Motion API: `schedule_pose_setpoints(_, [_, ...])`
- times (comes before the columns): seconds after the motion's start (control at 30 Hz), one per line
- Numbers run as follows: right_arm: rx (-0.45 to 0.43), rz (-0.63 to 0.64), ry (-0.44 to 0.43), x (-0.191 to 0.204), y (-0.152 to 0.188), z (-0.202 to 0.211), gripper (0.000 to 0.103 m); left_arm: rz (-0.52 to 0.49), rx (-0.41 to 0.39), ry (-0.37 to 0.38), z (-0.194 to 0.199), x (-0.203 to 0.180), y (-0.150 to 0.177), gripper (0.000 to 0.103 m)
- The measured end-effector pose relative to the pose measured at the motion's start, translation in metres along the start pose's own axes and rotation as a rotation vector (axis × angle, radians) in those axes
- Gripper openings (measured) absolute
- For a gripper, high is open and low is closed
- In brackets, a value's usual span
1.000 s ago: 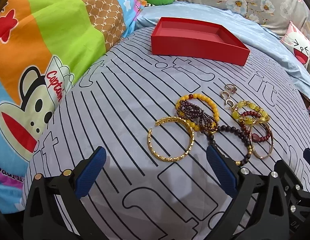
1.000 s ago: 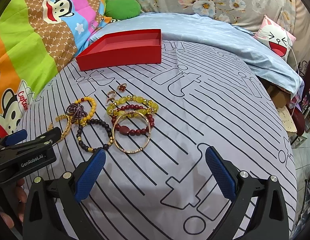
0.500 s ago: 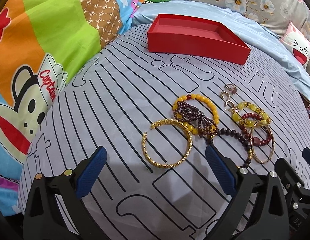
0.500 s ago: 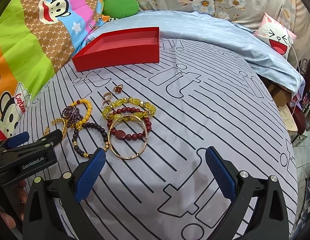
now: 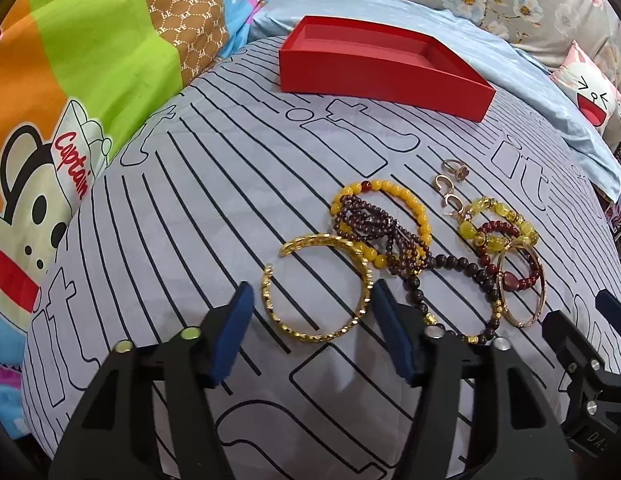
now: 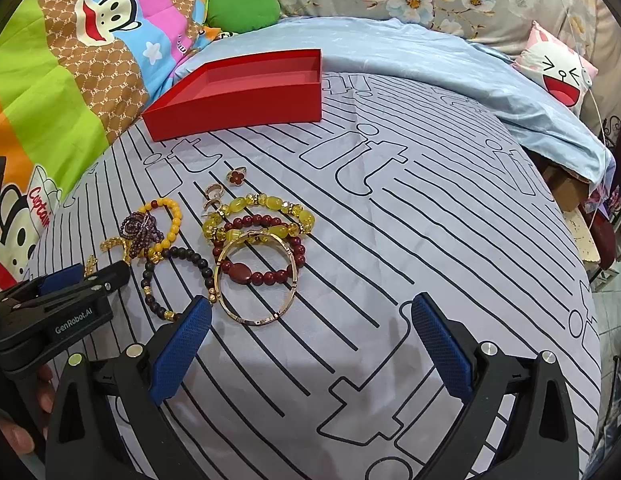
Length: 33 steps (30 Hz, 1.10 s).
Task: Organize jewelry
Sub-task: 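Grasp the twisted gold bangle with the left tool while the right tool grasps the thin gold bangle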
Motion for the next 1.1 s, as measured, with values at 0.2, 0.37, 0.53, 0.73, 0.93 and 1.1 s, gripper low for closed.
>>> schedule_pose_setpoints(0.2, [0.009,0.008,-0.007,0.004,-0.001,-0.004,0.097,0.005,-0.009,0.007,0.001,0.002,-0.002,0.053])
schedule_pose_setpoints(0.37, [0.012,0.020,-0.033,0.014,-0.005,-0.010,0.097,0.010,-0.027,-0.004,0.008,0.007,-0.004,0.053])
schedule_pose_setpoints(0.53, [0.010,0.027,-0.048,0.024,-0.011,-0.018,0.093,0.022,-0.025,-0.013,0.011,0.012,-0.005,0.053])
schedule_pose_setpoints(0.73, [0.037,0.002,-0.052,0.022,-0.013,-0.030,0.077,0.014,-0.024,-0.017,0.010,0.012,-0.005,0.053])
schedule_pose_setpoints(0.93, [0.042,0.007,-0.059,0.023,-0.012,-0.033,0.075,0.002,-0.025,-0.016,0.008,0.008,-0.006,0.053])
schedule_pose_setpoints(1.1, [0.043,0.027,-0.060,0.028,-0.013,-0.037,0.074,-0.003,-0.021,-0.014,0.006,0.006,-0.007,0.053])
Point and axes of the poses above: each gripper's, at about its wrist camera, not at the fingertips, and z roughly against the way its jaws point, x to its left, y to its underside, the point moved 5 cm from there along -z, roughly the way its jaws point, and after that the axes turned 3 degrees about -z, right-handed, at the moved point
